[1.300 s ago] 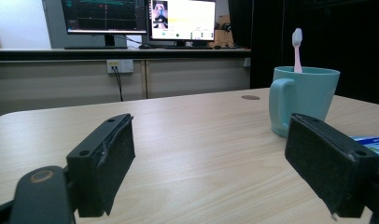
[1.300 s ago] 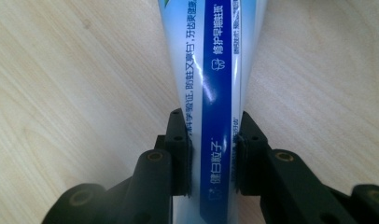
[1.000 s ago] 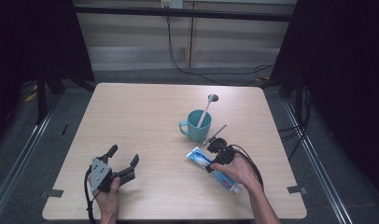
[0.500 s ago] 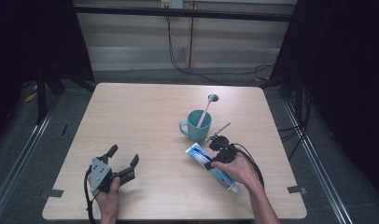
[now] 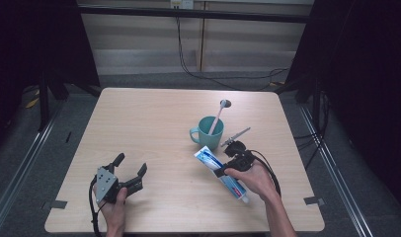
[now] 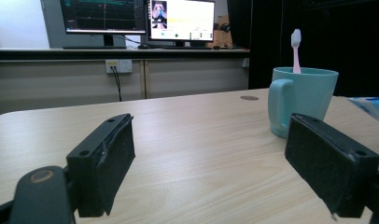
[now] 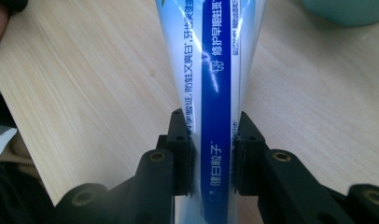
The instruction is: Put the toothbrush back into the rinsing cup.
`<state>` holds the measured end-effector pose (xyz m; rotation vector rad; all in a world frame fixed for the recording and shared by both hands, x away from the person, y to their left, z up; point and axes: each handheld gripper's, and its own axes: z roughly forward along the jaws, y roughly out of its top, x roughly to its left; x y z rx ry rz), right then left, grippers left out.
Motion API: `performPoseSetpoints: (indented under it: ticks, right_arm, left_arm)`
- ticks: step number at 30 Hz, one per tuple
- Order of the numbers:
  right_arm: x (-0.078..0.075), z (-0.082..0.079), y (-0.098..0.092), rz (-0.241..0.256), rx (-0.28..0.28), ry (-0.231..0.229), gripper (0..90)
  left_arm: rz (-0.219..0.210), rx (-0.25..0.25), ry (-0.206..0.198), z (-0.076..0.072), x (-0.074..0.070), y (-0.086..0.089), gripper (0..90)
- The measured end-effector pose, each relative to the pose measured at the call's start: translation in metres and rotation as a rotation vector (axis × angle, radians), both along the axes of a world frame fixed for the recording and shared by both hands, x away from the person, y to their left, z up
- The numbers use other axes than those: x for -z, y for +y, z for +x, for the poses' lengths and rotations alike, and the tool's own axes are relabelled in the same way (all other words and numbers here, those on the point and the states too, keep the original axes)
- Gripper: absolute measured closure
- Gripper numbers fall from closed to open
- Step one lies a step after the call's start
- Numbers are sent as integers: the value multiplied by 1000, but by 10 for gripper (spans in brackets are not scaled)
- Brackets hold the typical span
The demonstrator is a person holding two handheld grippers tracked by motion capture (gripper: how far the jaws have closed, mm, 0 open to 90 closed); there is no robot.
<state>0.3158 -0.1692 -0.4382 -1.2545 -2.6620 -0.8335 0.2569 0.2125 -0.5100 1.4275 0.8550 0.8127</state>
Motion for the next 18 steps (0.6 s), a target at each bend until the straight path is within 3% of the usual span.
performPoseSetpoints:
  ticks: [18]
  right_arm:
    - [-13, -7, -10, 133, 70, -137, 730]
  left_arm:
    - [3, 4, -2, 0, 0, 0, 159]
